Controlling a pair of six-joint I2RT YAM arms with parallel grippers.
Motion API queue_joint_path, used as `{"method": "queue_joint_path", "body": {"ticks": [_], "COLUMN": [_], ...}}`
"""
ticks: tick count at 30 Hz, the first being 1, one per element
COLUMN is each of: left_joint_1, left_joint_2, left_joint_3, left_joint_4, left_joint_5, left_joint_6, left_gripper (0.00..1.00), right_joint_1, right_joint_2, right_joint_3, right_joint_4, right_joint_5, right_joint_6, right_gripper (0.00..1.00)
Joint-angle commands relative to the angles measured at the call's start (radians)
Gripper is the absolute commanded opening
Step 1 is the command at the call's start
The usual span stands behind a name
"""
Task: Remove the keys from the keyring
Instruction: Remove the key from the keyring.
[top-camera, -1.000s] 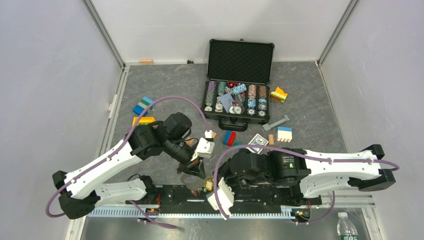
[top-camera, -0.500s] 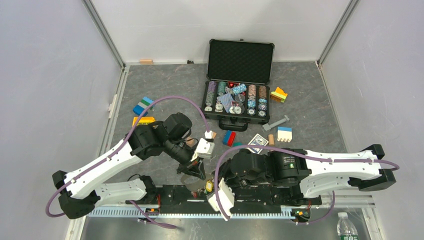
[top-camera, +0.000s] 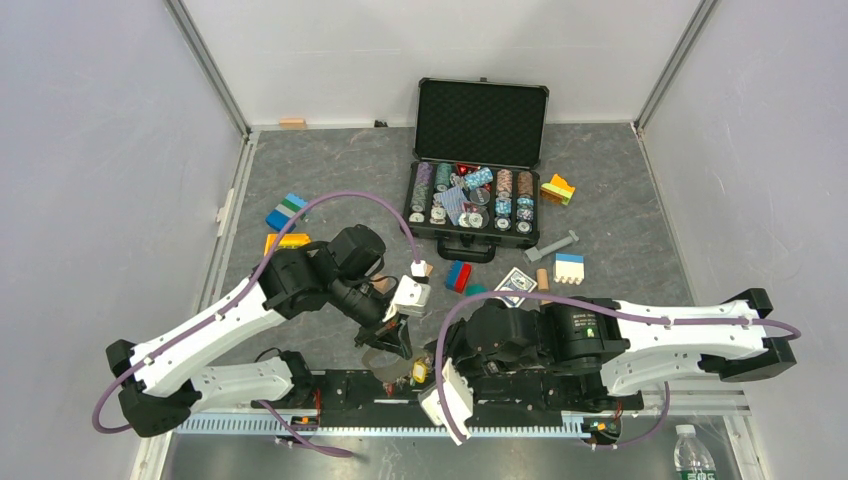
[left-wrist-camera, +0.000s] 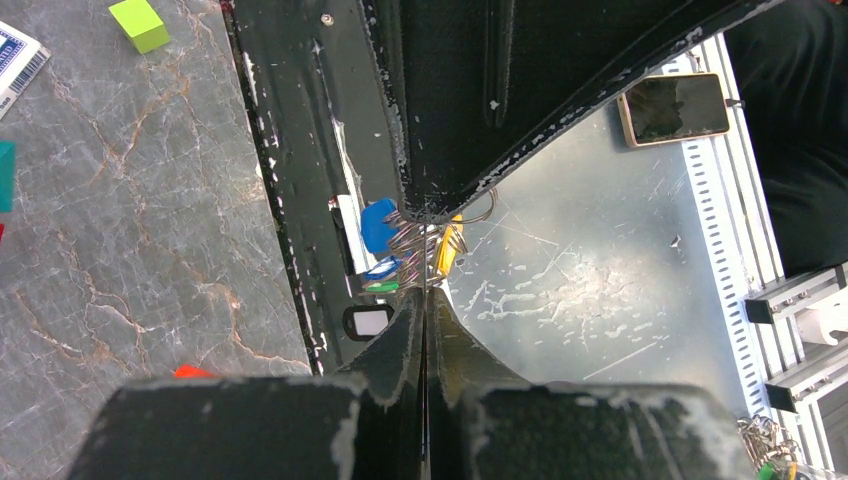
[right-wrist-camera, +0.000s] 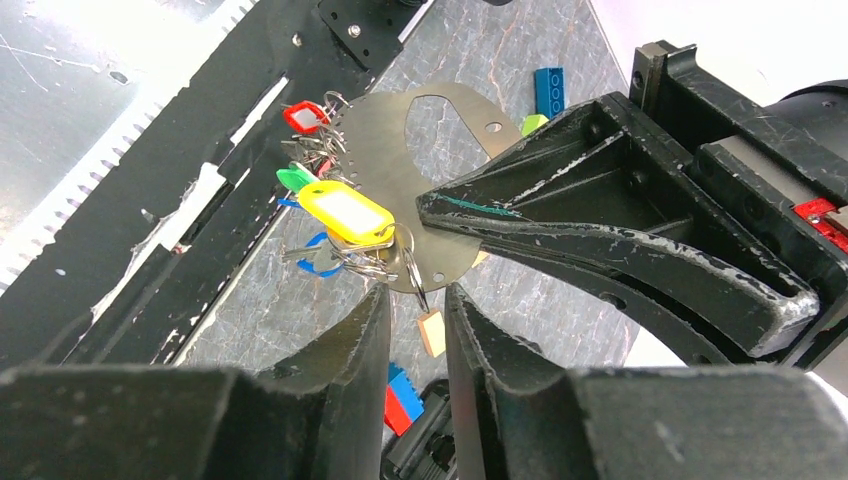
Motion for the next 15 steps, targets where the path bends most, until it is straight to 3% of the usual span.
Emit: {"method": "queue_joint_path", "body": {"ticks": [1, 15], "left_joint_1": [0.001, 0.001], "left_joint_2": [-0.003, -0.007], "left_joint_3": [0.040, 0.036], "left_joint_4": [0.034, 0.034], "left_joint_5": [0.027, 0.026], "left_joint_6": [0.003, -0.001], "left_gripper": [0.03, 0.03], "right_joint_1": [0.006, 0.014], "right_joint_2": [-0.020, -0.014], "right_joint_3": [0.033, 0.045], "right_joint_4": [0.043, 0.050], "right_joint_5": [-0.006, -0.035], "right_joint_6": [-0.003, -0.004], "right_gripper": [0.33, 0.33]}}
